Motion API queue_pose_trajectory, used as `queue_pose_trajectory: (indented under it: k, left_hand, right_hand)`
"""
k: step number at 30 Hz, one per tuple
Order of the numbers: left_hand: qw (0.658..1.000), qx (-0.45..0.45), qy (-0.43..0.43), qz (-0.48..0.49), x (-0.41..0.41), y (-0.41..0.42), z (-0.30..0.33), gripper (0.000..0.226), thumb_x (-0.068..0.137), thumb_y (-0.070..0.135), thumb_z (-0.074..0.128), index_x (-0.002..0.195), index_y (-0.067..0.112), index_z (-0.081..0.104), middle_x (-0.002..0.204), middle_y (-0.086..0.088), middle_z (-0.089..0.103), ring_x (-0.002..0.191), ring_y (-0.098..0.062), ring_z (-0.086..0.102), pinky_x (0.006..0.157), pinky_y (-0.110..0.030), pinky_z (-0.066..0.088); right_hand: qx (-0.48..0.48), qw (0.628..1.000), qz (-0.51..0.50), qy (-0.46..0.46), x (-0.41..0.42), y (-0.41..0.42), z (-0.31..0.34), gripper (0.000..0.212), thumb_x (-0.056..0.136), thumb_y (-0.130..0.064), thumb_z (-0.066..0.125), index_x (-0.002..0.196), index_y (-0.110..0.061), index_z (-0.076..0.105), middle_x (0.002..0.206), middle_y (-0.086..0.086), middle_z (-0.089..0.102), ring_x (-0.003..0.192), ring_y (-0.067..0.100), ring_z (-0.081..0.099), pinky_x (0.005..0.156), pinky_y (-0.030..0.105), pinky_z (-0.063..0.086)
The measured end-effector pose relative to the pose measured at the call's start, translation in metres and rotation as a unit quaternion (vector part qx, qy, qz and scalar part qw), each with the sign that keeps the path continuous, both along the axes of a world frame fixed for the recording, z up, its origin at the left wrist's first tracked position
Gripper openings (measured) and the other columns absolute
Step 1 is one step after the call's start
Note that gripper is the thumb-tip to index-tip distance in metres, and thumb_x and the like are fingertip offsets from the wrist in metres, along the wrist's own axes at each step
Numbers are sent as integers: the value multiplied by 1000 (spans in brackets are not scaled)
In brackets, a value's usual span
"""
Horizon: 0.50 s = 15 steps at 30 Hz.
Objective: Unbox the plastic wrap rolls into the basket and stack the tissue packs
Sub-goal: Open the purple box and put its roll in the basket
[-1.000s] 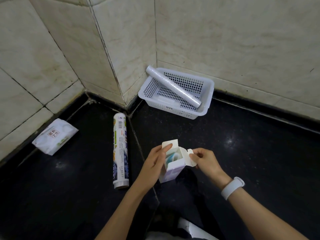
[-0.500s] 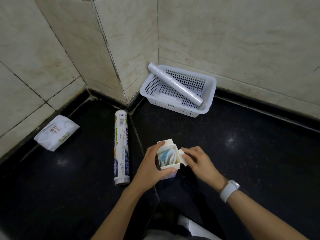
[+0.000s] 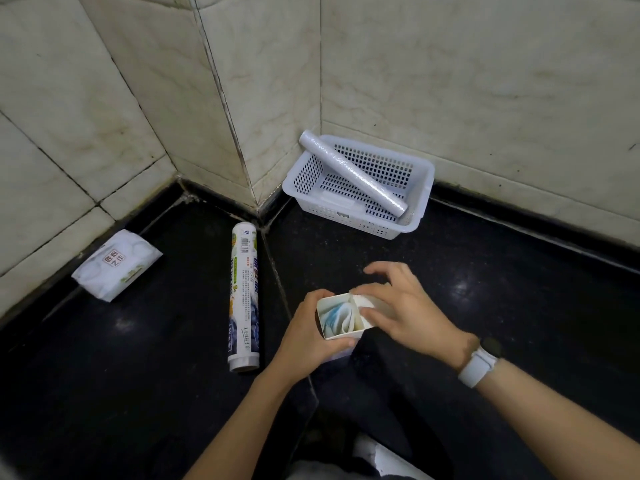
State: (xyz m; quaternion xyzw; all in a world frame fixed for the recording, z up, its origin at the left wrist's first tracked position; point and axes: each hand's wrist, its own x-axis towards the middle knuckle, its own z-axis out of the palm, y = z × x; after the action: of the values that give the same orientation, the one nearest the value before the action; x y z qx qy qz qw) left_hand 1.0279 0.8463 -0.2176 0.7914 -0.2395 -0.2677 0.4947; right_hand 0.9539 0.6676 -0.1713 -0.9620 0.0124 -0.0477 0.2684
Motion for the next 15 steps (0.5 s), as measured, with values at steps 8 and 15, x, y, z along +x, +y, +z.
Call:
queue_pose_trajectory:
  k: [8, 15]
  left_hand:
    - [998, 29, -3, -56, -5, -14, 9, 74, 55, 34, 81, 113, 47, 37, 114, 11, 53, 105, -6, 55, 93, -37, 50]
    - [996, 33, 44, -66, -6, -27, 10, 77, 55, 34, 79, 119, 43, 38, 122, 7, 49, 113, -16, 52, 88, -46, 53]
  right_hand:
    - [-278, 938, 166, 126, 21, -4, 30, 46, 82, -43, 53, 126, -35, 45, 111, 1, 40, 99, 18, 31, 77, 32, 23]
    - [-249, 939, 164, 172, 24, -8, 24, 37, 86, -39, 48, 122, -33, 49, 104, 2, 37, 89, 14, 26, 75, 30, 26]
